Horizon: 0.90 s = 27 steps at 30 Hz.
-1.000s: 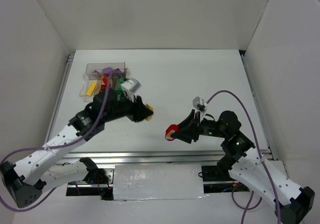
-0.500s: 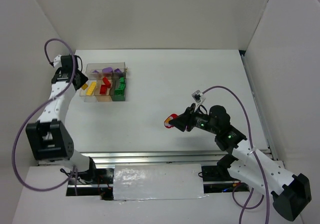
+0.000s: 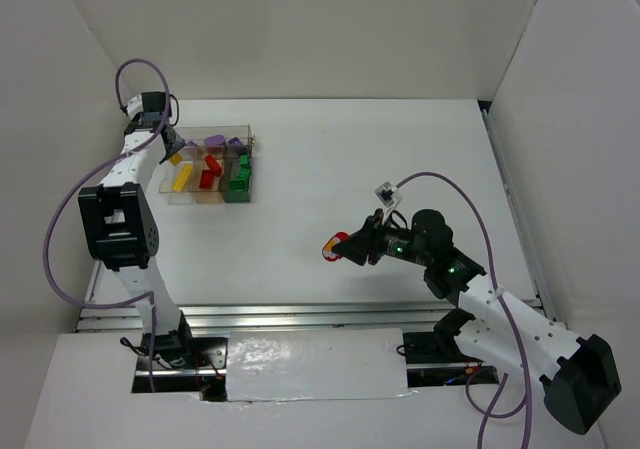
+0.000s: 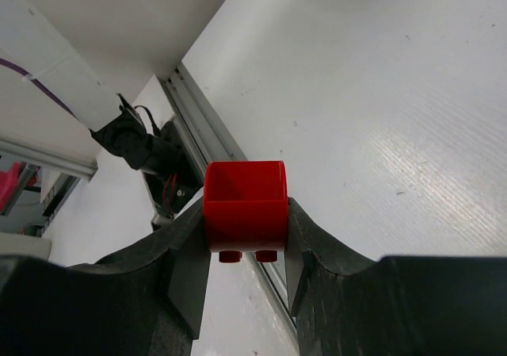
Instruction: Sort the legos into containers by color
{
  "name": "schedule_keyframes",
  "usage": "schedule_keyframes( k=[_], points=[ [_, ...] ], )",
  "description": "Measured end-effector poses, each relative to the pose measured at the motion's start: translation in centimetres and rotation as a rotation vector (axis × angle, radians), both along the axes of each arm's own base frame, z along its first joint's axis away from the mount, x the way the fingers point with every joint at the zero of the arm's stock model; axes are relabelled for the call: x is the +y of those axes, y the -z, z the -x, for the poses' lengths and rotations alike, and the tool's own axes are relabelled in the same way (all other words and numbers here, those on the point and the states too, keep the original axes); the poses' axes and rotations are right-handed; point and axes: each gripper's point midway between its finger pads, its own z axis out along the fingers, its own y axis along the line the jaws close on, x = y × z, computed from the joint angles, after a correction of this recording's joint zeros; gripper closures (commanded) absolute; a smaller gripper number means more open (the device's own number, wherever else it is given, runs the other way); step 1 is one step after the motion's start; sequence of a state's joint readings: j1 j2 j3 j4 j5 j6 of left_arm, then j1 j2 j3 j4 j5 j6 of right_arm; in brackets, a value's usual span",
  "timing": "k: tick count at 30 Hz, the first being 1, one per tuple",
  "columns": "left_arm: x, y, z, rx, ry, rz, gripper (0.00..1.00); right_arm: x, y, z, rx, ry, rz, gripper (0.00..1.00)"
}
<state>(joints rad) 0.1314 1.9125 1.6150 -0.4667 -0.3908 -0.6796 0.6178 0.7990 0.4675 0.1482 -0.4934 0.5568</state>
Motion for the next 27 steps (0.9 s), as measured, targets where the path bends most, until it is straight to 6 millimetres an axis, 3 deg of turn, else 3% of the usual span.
schedule_keyframes(
  k=[8,14,18,20,23,25,27],
  points=[
    [-0.1,1.1,-0.1,0.005,-0.001,0.006,0.06,0.2,0.1,0.0,0.006,-0.01,0.003,1.0],
    [-0.1,1.6,1.3,0.036,-0.028,0.028,0.03,0.7,1.0,-0.4,0.036,-0.014,0.021,1.0],
    [-2.4,-2.0,3.3,-0.052,0.055,0.106,0.02,1.7,1.3,-1.2,0.073,-0.024,0.036,1.0],
    [-5.3,-5.5,4.5,-0.168,0.179,0.19,0.01,2.2,1.3,-1.5,0.09,-0.032,0.035,1.0],
    [-12.5,-11.6,6.9,-0.384,0.484,0.314,0.0,2.6,0.7,-1.2,0.1,-0.061,0.012,1.0],
    [-19.4,-14.7,10.1,-0.508,0.765,0.399,0.01,2.9,-0.2,-0.7,0.093,-0.107,-0.018,1.0],
    [-26.9,-16.2,15.1,-0.573,1.077,0.492,0.0,3.3,-1.3,0.1,0.08,-0.165,-0.044,1.0]
  ],
)
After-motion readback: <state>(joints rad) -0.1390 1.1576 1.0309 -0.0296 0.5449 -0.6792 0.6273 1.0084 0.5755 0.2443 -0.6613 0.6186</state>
